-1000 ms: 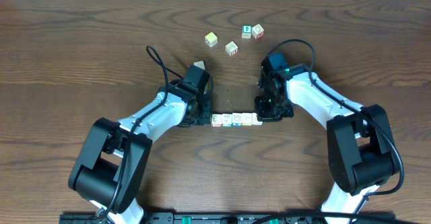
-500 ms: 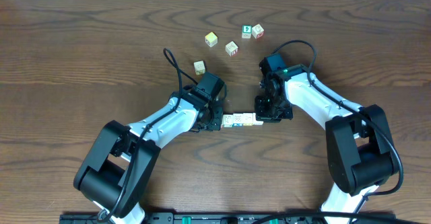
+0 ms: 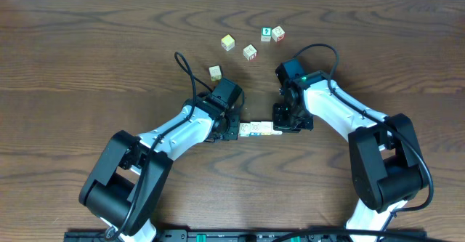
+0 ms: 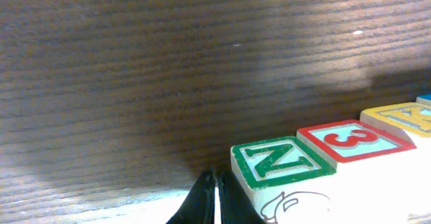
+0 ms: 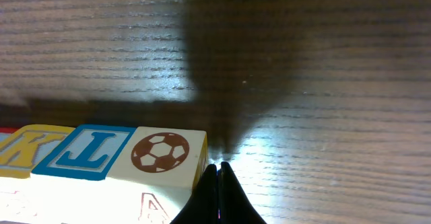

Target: Lift 5 blocks

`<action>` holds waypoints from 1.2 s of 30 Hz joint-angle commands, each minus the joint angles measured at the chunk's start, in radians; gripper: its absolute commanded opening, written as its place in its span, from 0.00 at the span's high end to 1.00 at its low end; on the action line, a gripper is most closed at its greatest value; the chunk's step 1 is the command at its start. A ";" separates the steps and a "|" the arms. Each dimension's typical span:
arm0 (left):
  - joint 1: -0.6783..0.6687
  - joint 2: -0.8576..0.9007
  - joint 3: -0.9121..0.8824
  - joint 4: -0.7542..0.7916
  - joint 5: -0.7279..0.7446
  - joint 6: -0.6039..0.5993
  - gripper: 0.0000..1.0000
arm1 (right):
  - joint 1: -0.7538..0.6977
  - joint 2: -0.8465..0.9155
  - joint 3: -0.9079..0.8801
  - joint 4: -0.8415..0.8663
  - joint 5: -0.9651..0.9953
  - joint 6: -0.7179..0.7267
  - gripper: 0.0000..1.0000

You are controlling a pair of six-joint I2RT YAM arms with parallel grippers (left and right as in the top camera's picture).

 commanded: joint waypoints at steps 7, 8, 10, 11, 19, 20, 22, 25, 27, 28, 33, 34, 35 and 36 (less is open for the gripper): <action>-0.017 0.020 -0.028 0.007 0.051 -0.024 0.93 | 0.050 0.011 0.001 0.071 -0.158 -0.078 0.99; -0.017 0.020 -0.028 0.007 0.051 -0.024 0.93 | 0.050 0.011 0.001 0.062 -0.127 -0.076 0.99; -0.017 0.020 -0.028 0.007 0.048 -0.024 0.92 | 0.050 0.011 0.001 0.037 -0.076 -0.076 0.99; -0.017 0.020 -0.028 0.007 0.044 -0.024 0.93 | 0.050 0.011 0.001 0.025 -0.046 -0.076 0.99; -0.017 0.020 -0.028 0.007 0.040 -0.016 0.92 | 0.049 0.011 0.001 -0.002 0.146 -0.104 0.99; -0.017 0.020 -0.028 0.007 0.040 -0.016 0.92 | 0.049 0.011 0.001 0.005 0.145 -0.107 0.99; -0.017 0.020 -0.028 0.007 0.040 -0.016 0.92 | 0.049 0.011 0.001 0.021 0.146 -0.106 0.99; -0.017 0.020 -0.028 0.007 0.040 -0.016 0.93 | 0.049 0.011 0.001 0.034 0.125 -0.099 0.99; -0.017 0.020 -0.028 0.007 0.040 -0.016 0.93 | 0.049 0.011 0.000 0.043 0.076 -0.099 0.99; -0.017 0.020 -0.028 0.007 0.041 -0.016 0.93 | 0.049 0.011 0.000 0.049 0.051 -0.099 0.99; -0.017 0.020 -0.028 0.006 0.041 -0.017 0.92 | 0.050 0.012 0.000 0.089 -0.089 -0.099 0.99; -0.017 0.020 -0.028 0.007 0.041 -0.017 0.92 | 0.050 0.012 0.000 0.094 -0.105 -0.099 0.99; -0.017 0.020 -0.028 0.006 0.041 -0.017 0.93 | 0.050 0.012 0.000 0.096 -0.118 -0.099 0.99; -0.017 0.020 -0.028 0.006 0.041 -0.018 0.93 | 0.051 0.012 0.000 0.095 -0.125 -0.099 0.99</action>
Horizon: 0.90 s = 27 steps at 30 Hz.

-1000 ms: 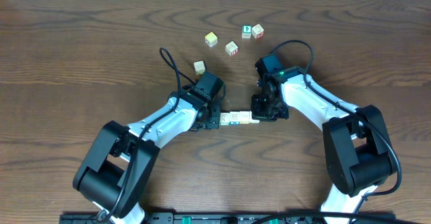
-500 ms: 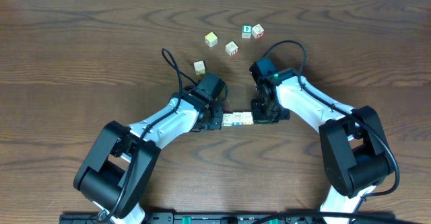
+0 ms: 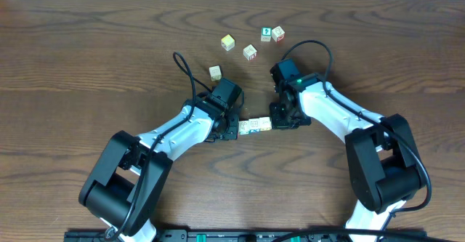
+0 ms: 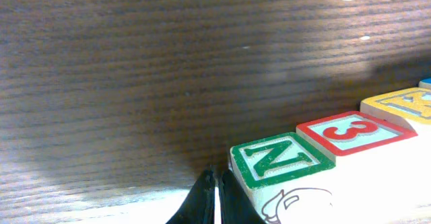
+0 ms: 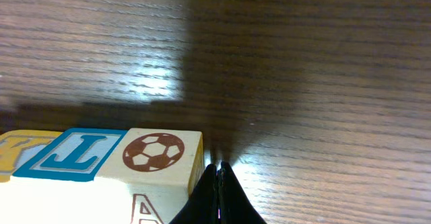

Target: Lift 5 blocks

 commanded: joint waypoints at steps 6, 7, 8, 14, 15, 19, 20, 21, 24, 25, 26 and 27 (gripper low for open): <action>-0.017 0.022 -0.026 0.011 0.051 -0.010 0.93 | 0.059 0.011 0.005 0.009 -0.229 -0.025 0.99; -0.017 0.022 -0.026 0.012 0.051 -0.010 0.93 | 0.067 0.011 0.005 0.009 -0.229 -0.031 0.99; -0.017 0.022 -0.026 0.012 0.051 -0.010 0.93 | 0.074 0.011 0.005 0.009 -0.229 -0.031 0.99; -0.017 0.021 -0.026 0.014 0.053 -0.037 0.93 | 0.100 0.011 0.005 0.013 -0.229 -0.031 0.99; -0.018 0.020 -0.026 0.019 0.061 -0.036 0.93 | 0.100 0.011 0.005 0.014 -0.229 -0.031 0.99; -0.017 0.008 -0.026 0.018 0.081 -0.043 0.93 | 0.098 0.010 0.005 0.013 -0.229 -0.031 0.99; -0.017 0.002 -0.026 0.019 0.081 -0.043 0.93 | 0.098 0.007 0.005 0.013 -0.229 -0.031 0.99; -0.017 -0.006 -0.025 0.019 0.080 -0.043 0.93 | 0.098 0.005 0.005 0.014 -0.229 -0.031 0.99; -0.017 -0.033 -0.024 0.023 0.077 -0.043 0.93 | 0.100 -0.003 0.006 0.018 -0.228 -0.031 0.99; -0.017 -0.044 -0.024 0.024 0.076 -0.043 0.93 | 0.100 -0.004 0.006 0.021 -0.229 -0.031 0.99; -0.018 -0.051 -0.024 0.025 0.074 -0.043 0.93 | 0.100 -0.004 0.006 0.025 -0.229 -0.031 0.99; -0.017 -0.056 -0.024 0.026 0.074 -0.044 0.93 | 0.100 -0.004 0.006 0.028 -0.232 -0.030 0.99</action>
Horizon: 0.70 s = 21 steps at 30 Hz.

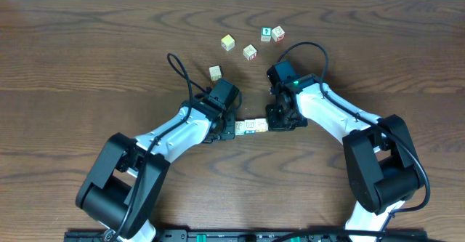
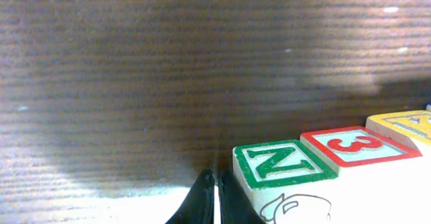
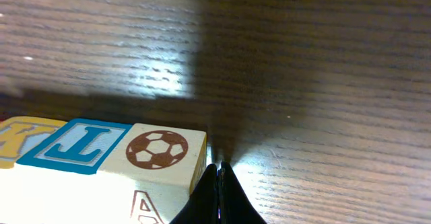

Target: Lift 5 blocks

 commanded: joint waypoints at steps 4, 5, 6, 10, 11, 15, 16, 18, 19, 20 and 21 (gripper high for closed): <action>-0.027 -0.037 -0.002 0.032 0.113 0.005 0.93 | 0.076 -0.004 0.007 0.031 -0.245 -0.030 0.99; -0.027 -0.037 -0.002 0.032 0.117 0.005 0.93 | 0.076 -0.004 0.007 0.032 -0.258 -0.030 0.99; -0.027 -0.037 -0.002 0.033 0.119 0.005 0.93 | 0.076 -0.004 0.007 0.032 -0.266 -0.030 0.99; -0.027 -0.038 -0.002 0.044 0.128 0.000 0.92 | 0.076 -0.004 0.007 0.032 -0.274 -0.031 0.99; -0.027 -0.038 -0.002 0.048 0.134 -0.002 0.93 | 0.076 -0.004 0.007 0.032 -0.282 -0.032 0.99; -0.027 -0.040 -0.002 0.071 0.154 -0.014 0.93 | 0.076 -0.006 0.007 0.035 -0.302 -0.041 0.99; -0.027 -0.042 -0.002 0.074 0.154 -0.014 0.93 | 0.076 -0.008 0.007 0.035 -0.301 -0.041 0.99; -0.027 -0.046 -0.002 0.077 0.155 -0.022 0.93 | 0.076 -0.014 0.007 0.035 -0.301 -0.042 0.99; -0.027 -0.048 -0.002 0.078 0.159 -0.023 0.93 | 0.076 -0.019 0.007 0.035 -0.301 -0.041 0.99; -0.027 -0.051 -0.002 0.080 0.161 -0.025 0.93 | 0.076 -0.025 0.007 0.036 -0.301 -0.041 0.99; -0.027 -0.055 -0.002 0.081 0.161 -0.025 0.93 | 0.076 -0.033 0.007 0.037 -0.301 -0.041 0.99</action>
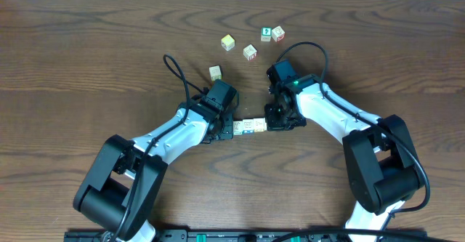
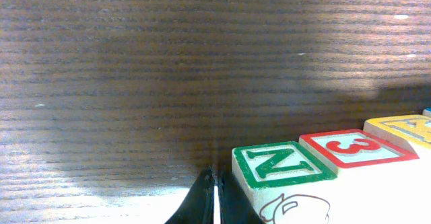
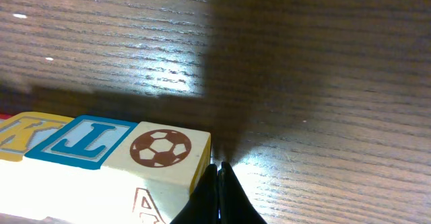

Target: Lift 5 blocks

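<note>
A row of wooden blocks (image 1: 251,126) is clamped end to end between my two grippers at the table's middle. The left gripper (image 1: 232,128) (image 2: 214,192) is shut, its closed fingers pressed against the green N block (image 2: 279,165). After that block come the red 3 block (image 2: 353,146) and the yellow K block (image 2: 411,126). The right gripper (image 1: 269,124) (image 3: 217,187) is also shut and pushes on the football block (image 3: 165,150), next to the blue L block (image 3: 84,142). The row's shadow falls on the wood apart from it.
Several loose blocks lie farther back: one (image 1: 215,73) just behind the left arm, two (image 1: 228,43) (image 1: 250,51) in the middle, and a pair (image 1: 267,33) (image 1: 278,33) at the far side. Arm cables loop above both wrists.
Both grippers and the clamped row have shifted a little to the left. The table's grain and light patches have slid in both wrist views. Both grippers stay shut on the row's ends.
At the oldest moment the row was squeezed between both shut grippers, slightly right of and nearer than now. At each later moment it stood a little farther left and back, still in line and still pinched at both ends.
</note>
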`<action>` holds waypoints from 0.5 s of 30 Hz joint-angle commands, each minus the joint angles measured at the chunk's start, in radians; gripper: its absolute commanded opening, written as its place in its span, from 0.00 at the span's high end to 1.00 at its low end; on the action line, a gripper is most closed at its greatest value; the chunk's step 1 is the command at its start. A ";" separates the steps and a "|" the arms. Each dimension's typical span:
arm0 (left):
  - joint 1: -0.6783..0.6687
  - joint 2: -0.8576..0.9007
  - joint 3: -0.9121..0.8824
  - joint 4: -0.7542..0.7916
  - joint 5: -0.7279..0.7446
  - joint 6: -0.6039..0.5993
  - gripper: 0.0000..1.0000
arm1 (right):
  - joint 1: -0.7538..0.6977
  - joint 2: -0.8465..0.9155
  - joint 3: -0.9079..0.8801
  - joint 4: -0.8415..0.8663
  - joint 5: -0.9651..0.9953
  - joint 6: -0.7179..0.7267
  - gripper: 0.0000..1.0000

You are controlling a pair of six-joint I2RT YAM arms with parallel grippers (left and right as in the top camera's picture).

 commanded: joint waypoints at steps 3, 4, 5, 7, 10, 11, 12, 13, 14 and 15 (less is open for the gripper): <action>-0.036 -0.047 0.019 0.056 0.174 -0.006 0.93 | 0.074 -0.050 0.007 0.032 -0.271 -0.038 0.99; -0.036 -0.047 0.019 0.059 0.184 -0.006 0.93 | 0.074 -0.055 0.007 0.033 -0.271 -0.038 0.99; -0.036 -0.047 0.019 0.064 0.194 -0.006 0.93 | 0.074 -0.058 0.007 0.034 -0.273 -0.034 0.99; -0.039 -0.047 0.019 0.077 0.206 -0.006 0.92 | 0.074 -0.059 0.007 0.032 -0.293 -0.034 0.99; -0.050 -0.047 0.019 0.088 0.206 -0.006 0.93 | 0.074 -0.059 0.007 0.032 -0.320 -0.034 0.99; -0.055 -0.047 0.019 0.089 0.206 -0.006 0.93 | 0.074 -0.059 0.007 0.033 -0.320 -0.034 0.99; -0.058 -0.047 0.019 0.090 0.206 -0.006 0.93 | 0.074 -0.059 0.007 0.035 -0.323 -0.034 0.99; -0.062 -0.047 0.019 0.091 0.207 -0.006 0.93 | 0.074 -0.059 0.007 0.035 -0.323 -0.034 0.99; -0.064 -0.047 0.019 0.095 0.207 -0.006 0.93 | 0.074 -0.059 0.007 0.035 -0.323 -0.034 0.99; -0.065 -0.047 0.019 0.096 0.209 -0.010 0.93 | 0.074 -0.059 0.007 0.035 -0.324 -0.034 0.99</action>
